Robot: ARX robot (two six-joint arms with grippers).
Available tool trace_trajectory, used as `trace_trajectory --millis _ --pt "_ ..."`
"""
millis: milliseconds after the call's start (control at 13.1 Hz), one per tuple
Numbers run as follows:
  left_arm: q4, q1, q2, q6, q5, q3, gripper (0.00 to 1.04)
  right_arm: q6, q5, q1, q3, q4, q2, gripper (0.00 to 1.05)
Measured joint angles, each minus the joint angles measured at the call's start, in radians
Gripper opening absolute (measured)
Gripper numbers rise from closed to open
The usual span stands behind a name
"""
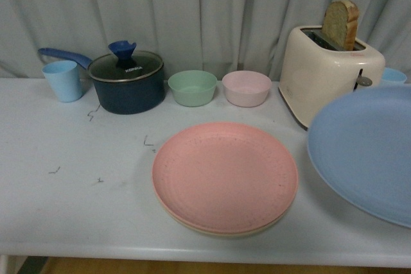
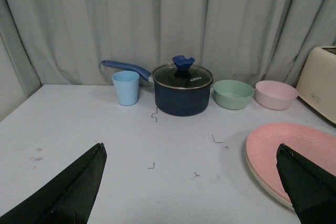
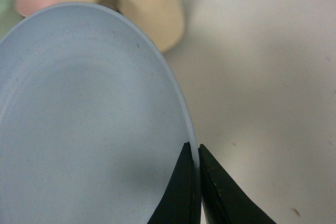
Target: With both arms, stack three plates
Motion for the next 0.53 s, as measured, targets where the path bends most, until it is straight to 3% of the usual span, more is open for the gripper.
trace_trajectory --millis 76,229,381,533 --pt "0.0 0.0 0.0 0.0 0.0 0.0 0.98 0.069 -0.046 0.097 0.032 0.029 -0.059 0.03" --pt "0.0 0.0 0.0 0.0 0.0 0.0 0.98 0.141 -0.033 0.212 0.064 0.066 -0.034 0.03" --pt "0.0 0.0 0.0 0.0 0.0 0.0 0.98 0.298 0.058 0.426 0.144 0.146 0.249 0.03" --pt "0.0 0.0 0.0 0.0 0.0 0.0 0.98 0.349 0.076 0.443 0.164 0.188 0.331 0.03"
